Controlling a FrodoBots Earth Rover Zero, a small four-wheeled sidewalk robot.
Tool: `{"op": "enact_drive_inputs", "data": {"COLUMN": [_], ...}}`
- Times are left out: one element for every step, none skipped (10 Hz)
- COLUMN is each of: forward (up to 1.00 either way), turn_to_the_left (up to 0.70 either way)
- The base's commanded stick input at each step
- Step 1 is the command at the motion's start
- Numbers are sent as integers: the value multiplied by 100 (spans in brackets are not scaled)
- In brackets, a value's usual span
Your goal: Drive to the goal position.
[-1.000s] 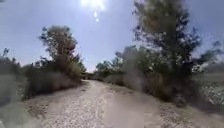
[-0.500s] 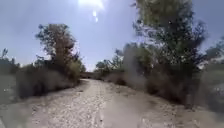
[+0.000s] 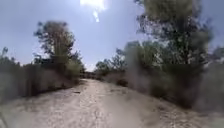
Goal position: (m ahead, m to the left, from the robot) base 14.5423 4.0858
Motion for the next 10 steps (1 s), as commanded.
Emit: {"op": "enact_drive_inputs", "data": {"forward": [70,70,70,70,70,70,70,70,70,70], "turn_to_the_left": [14,4,0,0,0,0,3,14,14,14]}}
